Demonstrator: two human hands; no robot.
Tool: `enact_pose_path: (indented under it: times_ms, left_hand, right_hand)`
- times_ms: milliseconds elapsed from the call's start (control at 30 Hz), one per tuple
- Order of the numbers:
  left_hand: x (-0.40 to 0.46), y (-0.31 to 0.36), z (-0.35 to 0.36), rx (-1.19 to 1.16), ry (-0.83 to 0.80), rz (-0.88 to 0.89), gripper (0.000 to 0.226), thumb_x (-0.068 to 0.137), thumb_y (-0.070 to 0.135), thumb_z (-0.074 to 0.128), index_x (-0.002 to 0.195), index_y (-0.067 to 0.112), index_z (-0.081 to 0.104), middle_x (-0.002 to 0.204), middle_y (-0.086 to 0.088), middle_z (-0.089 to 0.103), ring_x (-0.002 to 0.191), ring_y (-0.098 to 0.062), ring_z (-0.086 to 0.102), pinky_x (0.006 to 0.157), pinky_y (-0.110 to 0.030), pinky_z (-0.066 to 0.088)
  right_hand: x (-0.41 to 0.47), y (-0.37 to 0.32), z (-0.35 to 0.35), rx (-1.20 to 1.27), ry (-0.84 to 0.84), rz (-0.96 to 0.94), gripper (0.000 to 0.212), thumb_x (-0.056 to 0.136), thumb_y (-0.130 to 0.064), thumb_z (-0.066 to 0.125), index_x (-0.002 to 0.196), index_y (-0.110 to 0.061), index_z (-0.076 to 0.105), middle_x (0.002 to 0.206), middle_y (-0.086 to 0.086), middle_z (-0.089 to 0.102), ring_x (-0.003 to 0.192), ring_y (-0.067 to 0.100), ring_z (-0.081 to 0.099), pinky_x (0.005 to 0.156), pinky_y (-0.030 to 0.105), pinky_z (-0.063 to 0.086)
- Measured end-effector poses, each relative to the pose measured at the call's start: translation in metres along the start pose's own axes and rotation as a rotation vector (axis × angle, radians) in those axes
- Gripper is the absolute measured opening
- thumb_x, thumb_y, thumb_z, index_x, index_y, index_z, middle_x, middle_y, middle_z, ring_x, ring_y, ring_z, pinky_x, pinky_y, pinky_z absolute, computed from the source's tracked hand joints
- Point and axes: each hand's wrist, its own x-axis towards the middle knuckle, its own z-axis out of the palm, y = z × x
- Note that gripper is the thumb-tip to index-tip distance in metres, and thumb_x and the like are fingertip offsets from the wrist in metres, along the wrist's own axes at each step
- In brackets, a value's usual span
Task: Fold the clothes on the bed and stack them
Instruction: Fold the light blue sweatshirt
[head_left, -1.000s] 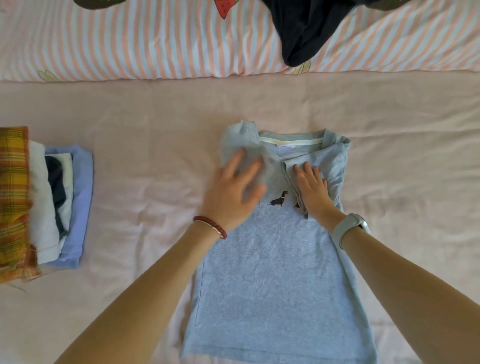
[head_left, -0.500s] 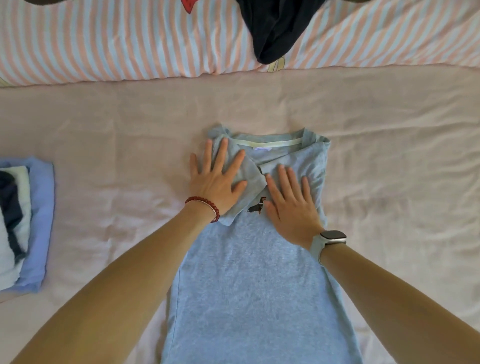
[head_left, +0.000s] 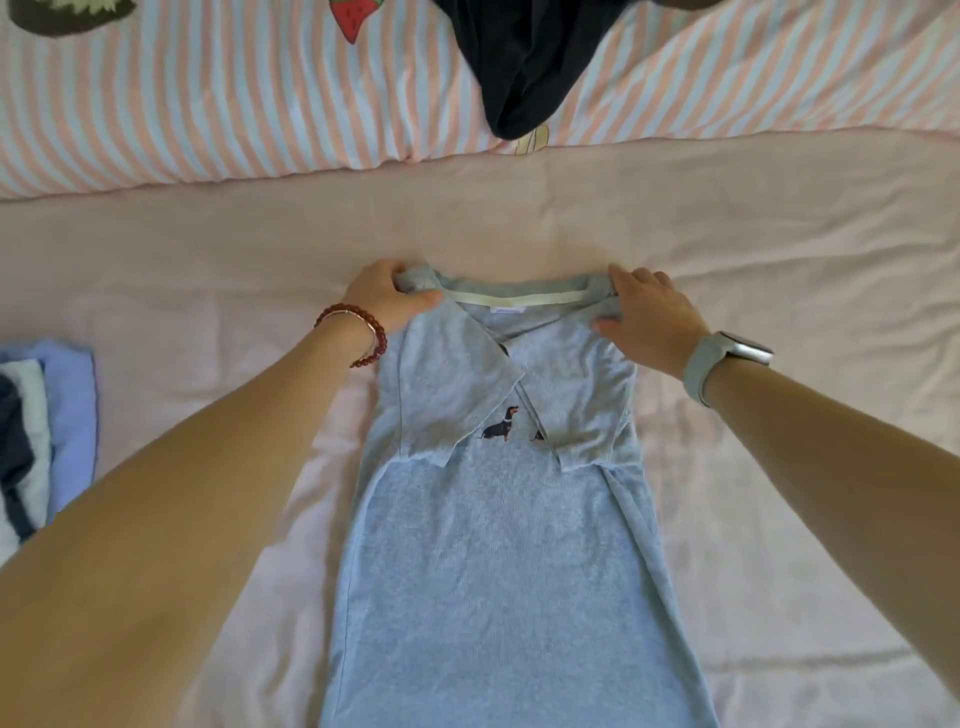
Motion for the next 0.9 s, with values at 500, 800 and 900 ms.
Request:
enact_pose_path:
  times_ms: [500, 800, 900]
  left_hand:
    - [-0.194, -0.086, -0.003, 0.433, 0.091, 0.696, 0.037, 0.075, 0.02, 0.042, 0.111, 0.023, 0.048, 0.092, -0.008, 0.071, 0.08, -0.026, 0.061, 0.067, -0.032, 0.047]
    - [-0.309, -0.162, 0.03, 0.549, -0.105, 0.996, 0.034, 0.079, 0.003, 0.04, 0.098, 0.008, 0.068, 0.099, -0.007, 0.071, 0.102, -0.016, 0.054, 0.074, -0.028, 0.044]
    - [-0.331, -0.185, 0.044, 0.58, -0.228, 1.009, 0.035, 0.088, 0.015, 0.038, 0.094, 0.01, 0.072, 0.101, -0.006, 0.071, 0.099, -0.021, 0.065, 0.068, -0.029, 0.055]
  right_hand:
    - [-0.176, 0.003, 0.059, 0.093, 0.524, -0.358, 0.027, 0.074, -0.018, 0.048, 0.098, -0.01, 0.054, 0.08, 0.011, 0.061, 0.077, 0.031, 0.054, 0.064, 0.035, 0.044]
    - [-0.308, 0.027, 0.138, -0.043, 0.355, -0.599, 0.035, 0.074, -0.006, 0.061, 0.106, -0.019, 0.066, 0.085, 0.0, 0.051, 0.079, 0.021, 0.047, 0.075, 0.031, 0.042]
    - [-0.33, 0.034, 0.151, -0.064, 0.296, -0.61, 0.029, 0.079, -0.009, 0.053, 0.1, -0.02, 0.07, 0.079, 0.003, 0.053, 0.074, 0.023, 0.054, 0.067, 0.036, 0.052]
